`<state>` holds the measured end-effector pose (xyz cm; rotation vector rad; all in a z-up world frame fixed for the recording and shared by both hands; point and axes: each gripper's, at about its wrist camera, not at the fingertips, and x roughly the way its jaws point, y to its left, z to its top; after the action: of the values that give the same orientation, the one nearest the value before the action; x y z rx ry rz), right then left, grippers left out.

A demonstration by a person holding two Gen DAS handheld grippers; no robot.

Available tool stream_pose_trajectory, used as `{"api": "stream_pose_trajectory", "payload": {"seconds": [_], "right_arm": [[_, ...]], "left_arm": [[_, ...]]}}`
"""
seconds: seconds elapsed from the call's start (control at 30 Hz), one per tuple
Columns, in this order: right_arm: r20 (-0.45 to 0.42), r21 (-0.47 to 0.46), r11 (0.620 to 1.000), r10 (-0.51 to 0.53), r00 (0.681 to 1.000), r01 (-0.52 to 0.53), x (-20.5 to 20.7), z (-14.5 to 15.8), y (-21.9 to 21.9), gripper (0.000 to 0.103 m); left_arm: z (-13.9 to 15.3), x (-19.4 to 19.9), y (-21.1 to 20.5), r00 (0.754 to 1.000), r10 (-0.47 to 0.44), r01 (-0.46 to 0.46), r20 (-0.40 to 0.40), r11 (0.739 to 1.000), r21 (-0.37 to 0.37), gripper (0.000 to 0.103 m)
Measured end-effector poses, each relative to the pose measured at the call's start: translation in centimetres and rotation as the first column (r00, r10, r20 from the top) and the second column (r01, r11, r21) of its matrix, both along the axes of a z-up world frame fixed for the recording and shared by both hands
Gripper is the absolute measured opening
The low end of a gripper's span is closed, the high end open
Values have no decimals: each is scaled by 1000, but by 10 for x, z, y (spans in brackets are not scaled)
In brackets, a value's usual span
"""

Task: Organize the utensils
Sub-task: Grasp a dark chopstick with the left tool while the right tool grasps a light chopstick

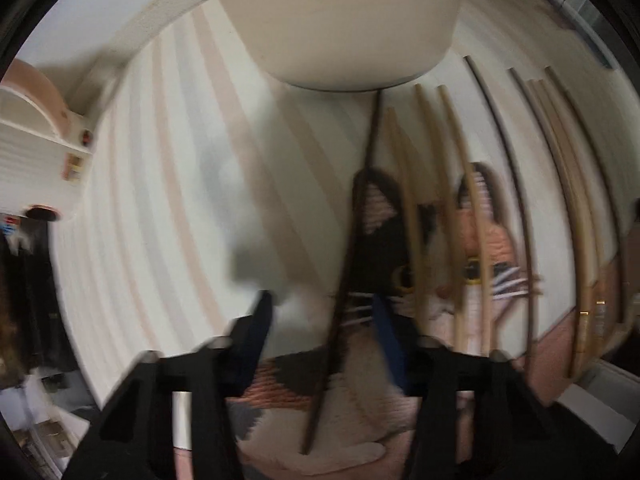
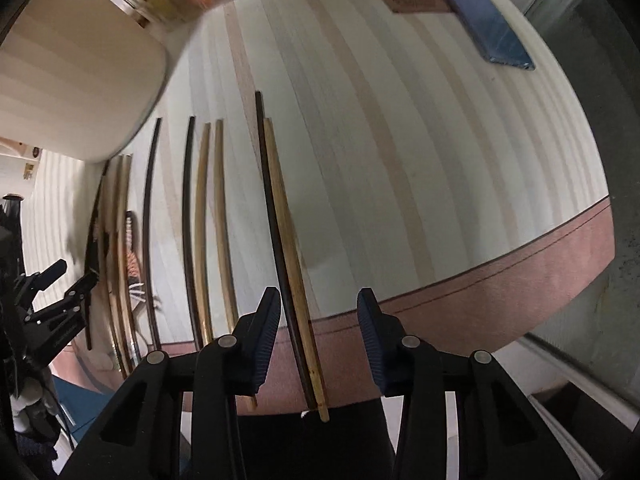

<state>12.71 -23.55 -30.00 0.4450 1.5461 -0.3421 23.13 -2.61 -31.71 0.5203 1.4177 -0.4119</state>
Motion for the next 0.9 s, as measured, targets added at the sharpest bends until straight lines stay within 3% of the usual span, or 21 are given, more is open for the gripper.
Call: {"api": "stream_pose_trajectory", "payload": {"seconds": [0.03, 0.13, 0.3, 0.43, 0.57, 0.7, 0.77, 0.83, 0.9], "right_arm": [[-8, 2, 1000, -2, 1000, 2, 2, -4, 1, 42], [-29, 5, 1000, -6, 1000, 6, 5, -14, 3, 42], [-38, 31, 999, -18, 999, 19, 5, -23, 5, 24], [-55, -19, 999, 29, 998, -30, 6, -22, 16, 19], [-86, -79, 993, 82, 993, -89, 13, -18, 26, 7], [-90, -58, 997, 44, 995, -50, 15, -12, 14, 7], [-99, -38, 996, 71, 992, -75, 18, -8, 13, 7], [-118, -37, 992, 114, 986, -119, 21, -4, 14, 7], [-140, -35, 986, 157, 978, -163, 28, -5, 24, 8]], "left_arm": [[2, 0, 4, 1000, 14, -15, -22, 999, -33, 16], [4, -5, 9, 998, 53, -55, -31, 996, -66, 6], [9, -17, 29, 984, 172, -175, -37, 981, -80, 6], [12, -32, 49, 956, 289, -293, -59, 952, -86, 6], [15, -51, 73, 892, 434, -447, -124, 889, -101, 6], [13, -65, 105, 805, 556, -586, -207, 798, -137, 6], [15, -70, 113, 788, 575, -609, -221, 781, -138, 6], [17, -75, 117, 788, 572, -605, -226, 787, -119, 8], [16, -72, 112, 816, 536, -562, -215, 824, -78, 11]]}}
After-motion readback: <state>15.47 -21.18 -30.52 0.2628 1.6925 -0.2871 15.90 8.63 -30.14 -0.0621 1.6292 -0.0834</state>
